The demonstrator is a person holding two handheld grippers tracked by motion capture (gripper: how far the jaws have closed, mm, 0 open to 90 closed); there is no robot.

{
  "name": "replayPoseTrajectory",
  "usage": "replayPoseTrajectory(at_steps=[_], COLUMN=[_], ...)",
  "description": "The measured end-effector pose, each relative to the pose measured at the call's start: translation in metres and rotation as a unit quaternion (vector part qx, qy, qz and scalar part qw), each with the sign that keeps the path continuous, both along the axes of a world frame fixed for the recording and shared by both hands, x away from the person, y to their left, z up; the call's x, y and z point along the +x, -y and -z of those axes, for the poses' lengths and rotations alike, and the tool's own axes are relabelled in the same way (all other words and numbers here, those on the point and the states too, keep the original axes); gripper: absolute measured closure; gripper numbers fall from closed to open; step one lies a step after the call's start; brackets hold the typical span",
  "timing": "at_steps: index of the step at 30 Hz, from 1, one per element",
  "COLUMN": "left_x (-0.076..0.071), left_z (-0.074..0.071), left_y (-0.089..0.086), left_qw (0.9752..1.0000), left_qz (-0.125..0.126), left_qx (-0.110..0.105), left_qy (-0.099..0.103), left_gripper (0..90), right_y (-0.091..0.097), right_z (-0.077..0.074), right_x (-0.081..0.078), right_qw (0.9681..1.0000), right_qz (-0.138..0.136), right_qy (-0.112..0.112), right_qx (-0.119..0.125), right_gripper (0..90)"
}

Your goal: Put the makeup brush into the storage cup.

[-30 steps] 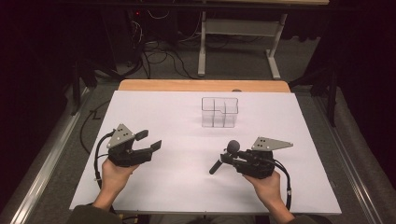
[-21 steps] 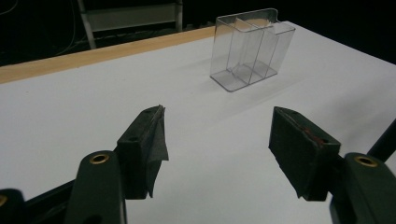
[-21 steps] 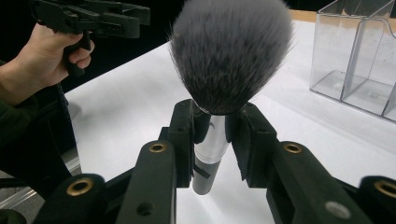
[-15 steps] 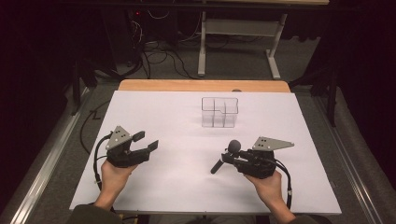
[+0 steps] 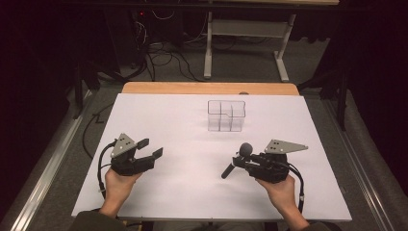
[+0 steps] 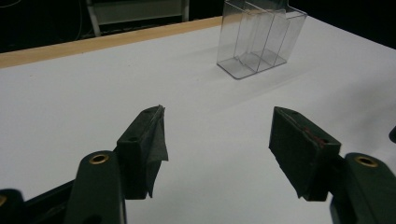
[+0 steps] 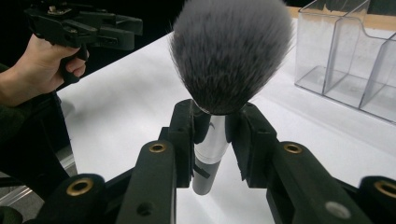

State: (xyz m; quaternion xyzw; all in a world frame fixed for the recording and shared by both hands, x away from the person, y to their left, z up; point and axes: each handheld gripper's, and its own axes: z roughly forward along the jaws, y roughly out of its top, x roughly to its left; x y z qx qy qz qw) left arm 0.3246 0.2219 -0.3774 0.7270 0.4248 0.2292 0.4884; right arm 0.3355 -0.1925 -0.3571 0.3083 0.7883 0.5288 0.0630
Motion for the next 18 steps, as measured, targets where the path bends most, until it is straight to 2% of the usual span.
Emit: replayPoseTrajectory(at_steps=[10,18], left_x=[0.000,0.000], left_z=[0.002,0.003], left_y=[0.000,0.001], left_qw=[1.0000,1.0000], left_qz=[-0.001,0.000], left_qx=[0.001,0.004], left_qy=[-0.002,-0.002], left_gripper=[35.8,35.7], right_y=[0.012,0.021], right_z=[-0.010,-0.020], right_x=[0.000,0.005], right_qw=[0.9999,0.9994], right_qz=[0.012,0.019], right_qy=[0.008,0.016], right_qx=[-0.004,-0.022], right_gripper=[72.3,72.3])
